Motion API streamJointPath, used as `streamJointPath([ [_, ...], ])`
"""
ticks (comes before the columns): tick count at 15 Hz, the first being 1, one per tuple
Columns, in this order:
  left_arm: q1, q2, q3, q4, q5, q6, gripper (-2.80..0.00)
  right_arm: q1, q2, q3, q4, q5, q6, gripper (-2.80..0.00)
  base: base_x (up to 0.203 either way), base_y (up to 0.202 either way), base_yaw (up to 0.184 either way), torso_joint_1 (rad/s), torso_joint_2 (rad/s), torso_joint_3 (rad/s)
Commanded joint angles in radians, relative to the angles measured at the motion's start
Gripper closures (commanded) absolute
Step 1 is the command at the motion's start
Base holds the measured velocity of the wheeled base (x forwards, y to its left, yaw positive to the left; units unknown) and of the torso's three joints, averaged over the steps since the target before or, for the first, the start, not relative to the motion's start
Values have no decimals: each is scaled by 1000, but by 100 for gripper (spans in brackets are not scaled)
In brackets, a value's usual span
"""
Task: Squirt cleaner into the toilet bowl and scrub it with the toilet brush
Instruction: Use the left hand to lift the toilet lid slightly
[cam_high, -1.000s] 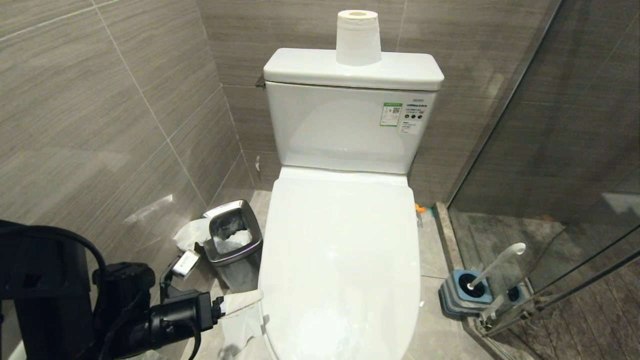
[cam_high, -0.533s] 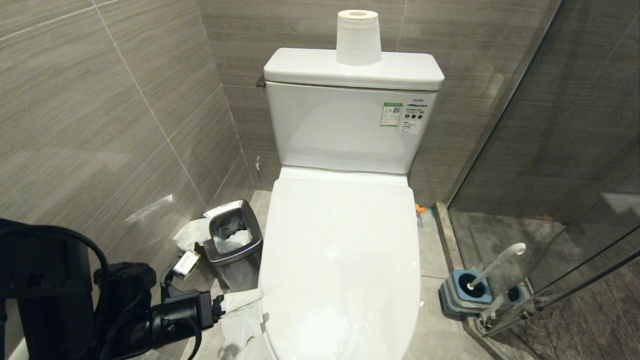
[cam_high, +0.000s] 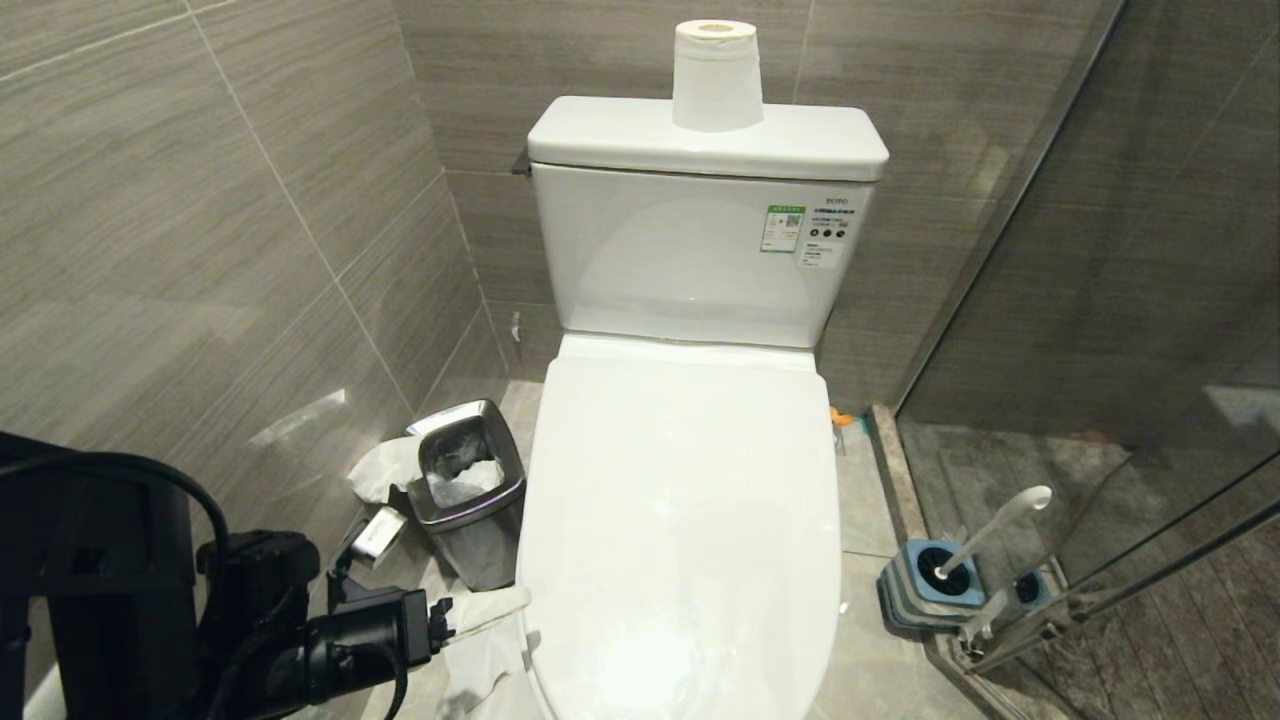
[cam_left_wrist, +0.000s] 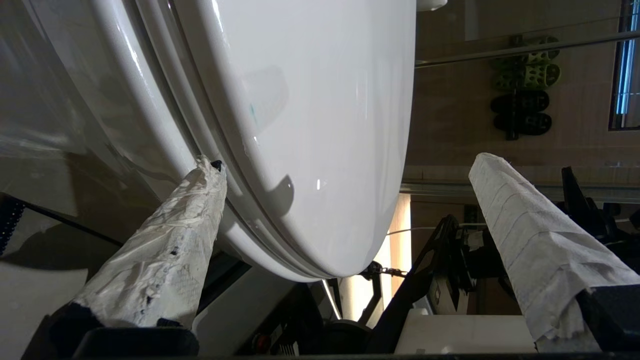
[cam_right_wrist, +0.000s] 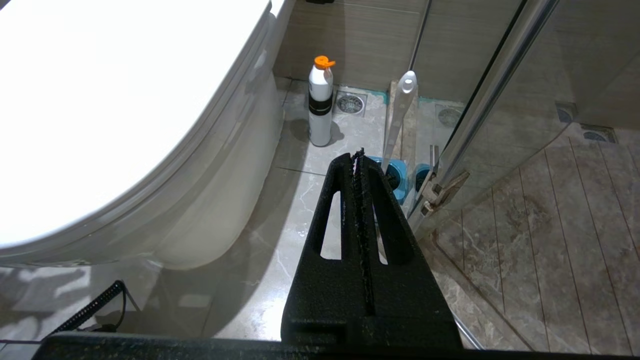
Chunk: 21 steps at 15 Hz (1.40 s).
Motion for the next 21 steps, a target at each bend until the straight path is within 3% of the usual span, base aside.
streamJointPath([
  [1, 2, 2, 12, -8, -4, -2, -280, 0, 1, 0, 0, 1, 0, 0, 0, 0, 0, 0, 0, 0],
  [21, -38, 22, 30, -8, -4, 0, -280, -1, 1, 0, 0, 1, 0, 0, 0, 0, 0, 0, 0, 0],
])
